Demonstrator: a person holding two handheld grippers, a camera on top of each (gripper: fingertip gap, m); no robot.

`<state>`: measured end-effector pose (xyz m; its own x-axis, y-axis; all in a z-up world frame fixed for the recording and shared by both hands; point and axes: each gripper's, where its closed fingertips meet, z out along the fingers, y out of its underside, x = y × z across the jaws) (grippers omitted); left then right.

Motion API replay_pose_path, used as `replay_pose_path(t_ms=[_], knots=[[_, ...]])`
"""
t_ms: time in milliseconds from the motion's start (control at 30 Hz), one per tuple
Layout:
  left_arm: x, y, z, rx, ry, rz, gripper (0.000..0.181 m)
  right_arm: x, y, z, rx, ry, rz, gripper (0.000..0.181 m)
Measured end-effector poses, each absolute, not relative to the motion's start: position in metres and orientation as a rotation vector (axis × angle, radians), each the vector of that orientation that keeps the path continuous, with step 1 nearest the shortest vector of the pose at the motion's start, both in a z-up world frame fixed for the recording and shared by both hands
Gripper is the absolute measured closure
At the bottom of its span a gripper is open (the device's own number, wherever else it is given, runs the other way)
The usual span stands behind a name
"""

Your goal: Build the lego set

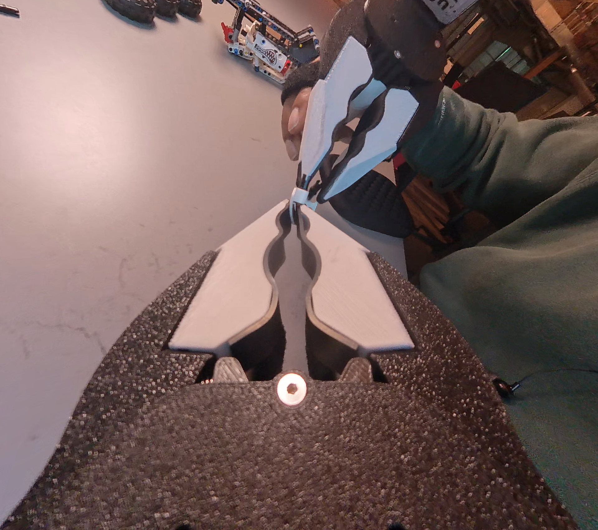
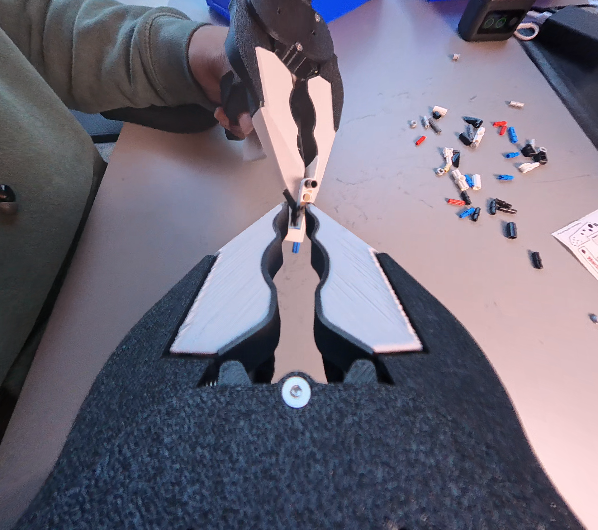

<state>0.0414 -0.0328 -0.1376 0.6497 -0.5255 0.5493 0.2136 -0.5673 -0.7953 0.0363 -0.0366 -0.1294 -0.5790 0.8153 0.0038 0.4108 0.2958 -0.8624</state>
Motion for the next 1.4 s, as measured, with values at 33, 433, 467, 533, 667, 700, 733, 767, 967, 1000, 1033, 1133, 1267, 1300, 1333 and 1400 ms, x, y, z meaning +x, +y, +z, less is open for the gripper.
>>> replay_pose_path(t_ms=[33, 433, 467, 533, 667, 700, 733, 767, 967, 1000, 1033, 1133, 1267, 1300, 1333, 1400], knots=[[0.040, -0.033, -0.137, -1.937, 0.240, -1.003, 0.180, 0.035, -0.037, -0.129, -1.088, -2.095, 1.225, 0.172], [0.031, -0.030, -0.139, -1.931, 0.203, -0.994, 0.180, 0.033, -0.028, -0.123, -1.103, -1.874, 1.327, 0.181], [0.029, -0.030, -0.141, -1.943, 0.197, -0.983, 0.180, 0.034, -0.026, -0.123, -1.105, -1.873, 1.324, 0.178], [0.026, -0.028, -0.146, -1.970, 0.186, -0.951, 0.180, 0.035, -0.023, -0.126, -1.114, -1.890, 1.274, 0.171], [0.025, -0.026, -0.155, -2.018, 0.168, -0.911, 0.180, 0.032, -0.020, -0.140, -1.147, -1.929, 1.102, 0.160], [0.025, -0.026, -0.156, -2.027, 0.172, -0.902, 0.180, 0.030, -0.021, -0.144, -1.170, -1.932, 1.072, 0.158], [0.026, -0.026, -0.158, -2.034, 0.176, -0.893, 0.180, 0.027, -0.022, -0.149, -1.194, -1.932, 1.057, 0.158], [0.026, -0.026, -0.159, -2.041, 0.184, -0.877, 0.180, 0.026, -0.023, -0.154, -1.219, -1.947, 1.044, 0.158], [0.023, -0.027, -0.165, -2.081, 0.209, -0.805, 0.180, 0.020, -0.027, -0.170, -1.296, -1.991, 1.015, 0.170], [0.023, -0.027, -0.165, -2.083, 0.209, -0.799, 0.180, 0.020, -0.027, -0.170, -1.302, -1.988, 1.019, 0.170], [0.023, -0.027, -0.166, -2.087, 0.210, -0.793, 0.180, 0.019, -0.027, -0.171, -1.314, -1.985, 1.023, 0.170], [0.023, -0.027, -0.170, -2.107, 0.205, -0.795, 0.180, 0.020, -0.026, -0.175, -1.334, -1.989, 1.016, 0.171], [0.023, -0.027, -0.174, -2.141, 0.248, -0.718, 0.180, 0.020, -0.025, -0.178, -1.308, -1.993, 1.002, 0.173], [0.023, -0.027, -0.176, -2.151, 0.261, -0.690, 0.180, 0.021, -0.024, -0.179, -1.297, -1.992, 0.995, 0.173], [0.023, -0.027, -0.177, -2.160, 0.273, -0.662, 0.180, 0.020, -0.024, -0.180, -1.279, -1.990, 0.982, 0.173], [0.022, -0.027, -0.178, -2.174, 0.303, -0.601, 0.180, 0.020, -0.023, -0.180, -1.230, -1.980, 0.952, 0.173]])
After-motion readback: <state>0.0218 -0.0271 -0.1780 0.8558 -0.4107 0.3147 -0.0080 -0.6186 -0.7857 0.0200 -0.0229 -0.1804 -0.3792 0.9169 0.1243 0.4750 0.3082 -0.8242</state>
